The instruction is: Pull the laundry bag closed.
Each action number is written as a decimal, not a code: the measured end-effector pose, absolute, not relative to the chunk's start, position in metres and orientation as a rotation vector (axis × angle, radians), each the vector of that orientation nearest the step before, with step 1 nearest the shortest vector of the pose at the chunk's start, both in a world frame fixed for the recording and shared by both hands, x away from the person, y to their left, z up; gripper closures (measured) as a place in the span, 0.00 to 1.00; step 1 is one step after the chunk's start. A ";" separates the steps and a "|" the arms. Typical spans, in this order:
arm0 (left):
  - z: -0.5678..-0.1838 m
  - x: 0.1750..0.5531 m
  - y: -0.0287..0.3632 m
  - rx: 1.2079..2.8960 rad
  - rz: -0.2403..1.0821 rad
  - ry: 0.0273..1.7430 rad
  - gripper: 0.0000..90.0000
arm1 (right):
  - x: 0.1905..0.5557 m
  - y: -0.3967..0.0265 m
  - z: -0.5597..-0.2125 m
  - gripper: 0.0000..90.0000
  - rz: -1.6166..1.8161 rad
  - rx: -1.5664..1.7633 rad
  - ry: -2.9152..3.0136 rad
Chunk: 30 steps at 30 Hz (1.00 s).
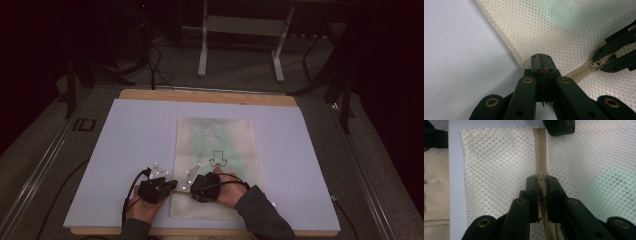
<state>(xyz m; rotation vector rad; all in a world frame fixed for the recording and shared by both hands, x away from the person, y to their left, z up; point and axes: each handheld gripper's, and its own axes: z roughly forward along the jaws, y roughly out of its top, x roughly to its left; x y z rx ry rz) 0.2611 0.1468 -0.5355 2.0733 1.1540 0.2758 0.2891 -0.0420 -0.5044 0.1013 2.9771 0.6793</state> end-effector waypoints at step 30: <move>-0.536 0.261 0.147 2.073 0.274 1.154 0.99 | 0.286 -0.047 -0.497 0.91 0.609 0.073 2.989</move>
